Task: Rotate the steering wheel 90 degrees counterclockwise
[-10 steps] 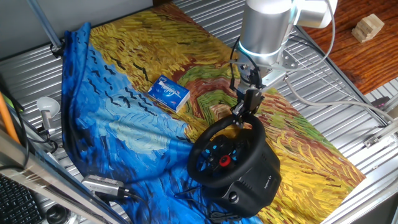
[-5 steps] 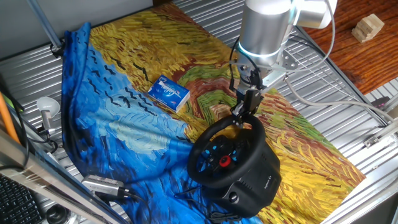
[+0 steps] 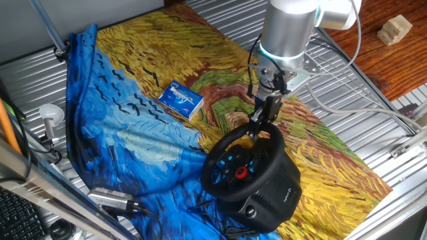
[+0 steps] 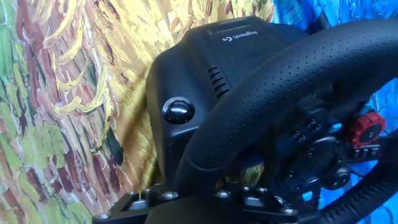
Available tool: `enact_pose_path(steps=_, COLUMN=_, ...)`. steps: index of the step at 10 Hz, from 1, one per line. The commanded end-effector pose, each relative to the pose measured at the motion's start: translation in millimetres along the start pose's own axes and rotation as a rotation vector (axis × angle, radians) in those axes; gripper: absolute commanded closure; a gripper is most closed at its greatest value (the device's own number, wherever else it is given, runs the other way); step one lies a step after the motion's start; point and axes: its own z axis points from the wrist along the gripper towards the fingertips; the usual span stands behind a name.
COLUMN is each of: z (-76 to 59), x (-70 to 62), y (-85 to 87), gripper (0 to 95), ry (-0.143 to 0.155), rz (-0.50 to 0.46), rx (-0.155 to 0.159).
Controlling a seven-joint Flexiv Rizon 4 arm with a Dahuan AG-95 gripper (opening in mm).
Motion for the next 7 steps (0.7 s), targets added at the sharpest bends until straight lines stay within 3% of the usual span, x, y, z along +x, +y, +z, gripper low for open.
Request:
enact_pose_path(steps=1, z=-1.7, x=-0.5, y=-0.6, gripper=38.0, ry=-0.013, rz=0.004, rx=-0.002)
enact_pose_path(steps=7, z=-14.6, x=-6.6, y=-10.4, gripper=38.0, ry=-0.020, rz=0.037, rx=-0.019)
